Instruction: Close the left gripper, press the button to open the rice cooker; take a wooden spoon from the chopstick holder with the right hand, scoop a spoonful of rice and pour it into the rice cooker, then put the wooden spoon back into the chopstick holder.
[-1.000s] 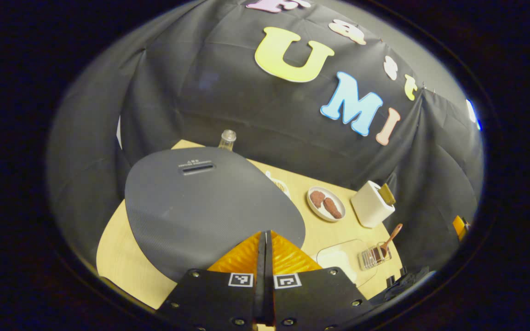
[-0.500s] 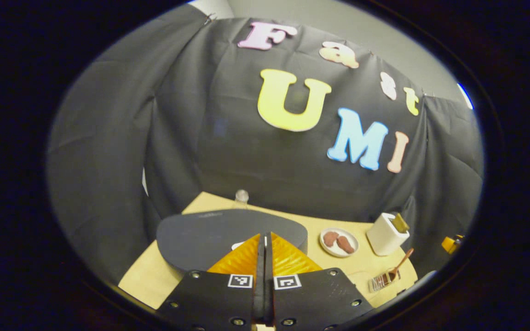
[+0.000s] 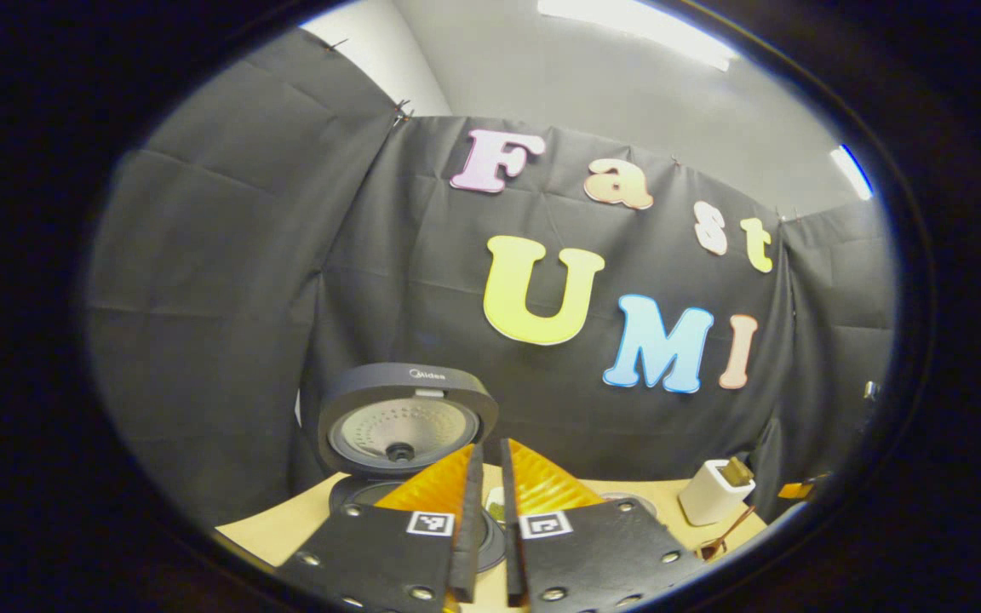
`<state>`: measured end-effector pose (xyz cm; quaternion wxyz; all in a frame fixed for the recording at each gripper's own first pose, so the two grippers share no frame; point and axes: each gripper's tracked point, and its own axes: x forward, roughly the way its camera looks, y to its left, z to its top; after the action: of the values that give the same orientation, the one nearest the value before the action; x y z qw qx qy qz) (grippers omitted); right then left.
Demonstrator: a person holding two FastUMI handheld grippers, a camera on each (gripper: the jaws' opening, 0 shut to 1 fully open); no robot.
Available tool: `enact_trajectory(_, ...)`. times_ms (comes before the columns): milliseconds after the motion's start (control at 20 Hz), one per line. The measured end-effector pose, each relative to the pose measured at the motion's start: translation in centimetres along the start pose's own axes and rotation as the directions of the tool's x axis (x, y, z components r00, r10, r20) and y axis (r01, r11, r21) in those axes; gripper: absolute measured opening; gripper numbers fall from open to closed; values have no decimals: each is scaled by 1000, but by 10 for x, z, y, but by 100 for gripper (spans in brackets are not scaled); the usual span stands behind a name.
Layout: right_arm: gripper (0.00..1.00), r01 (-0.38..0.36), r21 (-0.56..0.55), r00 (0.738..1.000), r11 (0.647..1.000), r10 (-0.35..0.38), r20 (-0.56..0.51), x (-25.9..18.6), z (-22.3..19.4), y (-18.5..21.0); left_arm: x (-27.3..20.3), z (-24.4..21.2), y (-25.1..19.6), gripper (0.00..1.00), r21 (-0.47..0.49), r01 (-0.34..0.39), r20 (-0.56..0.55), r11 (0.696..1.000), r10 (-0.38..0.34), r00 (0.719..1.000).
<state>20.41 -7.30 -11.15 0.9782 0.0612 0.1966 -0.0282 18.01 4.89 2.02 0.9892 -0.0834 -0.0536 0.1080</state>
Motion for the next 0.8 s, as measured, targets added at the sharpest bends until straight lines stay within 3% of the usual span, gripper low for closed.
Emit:
enact_trajectory(100,98,-24,36,999,999,25,-43,13,-11,-4,1,-5,-6,57,37,-30,-22,999,31,999)
enact_trajectory(150,93,-39,54,997,998,42,-64,21,-16,-5,-11,-9,-5,76,57,-67,-19,996,68,997)
enact_trajectory(200,97,-54,60,995,997,59,-78,26,-18,-4,-17,-11,-9,95,73,-85,-24,994,87,996)
enact_trajectory(500,98,-162,47,969,986,168,-181,62,-47,8,-43,-32,-50,95,124,-118,-65,985,126,990)
enact_trajectory(700,94,-177,93,940,980,196,-280,93,-76,8,-58,-53,-67,95,114,-141,-113,983,154,982)
enact_trajectory(800,98,-175,126,924,976,207,-322,110,-92,8,-67,-64,-69,95,104,-158,-134,982,171,976)
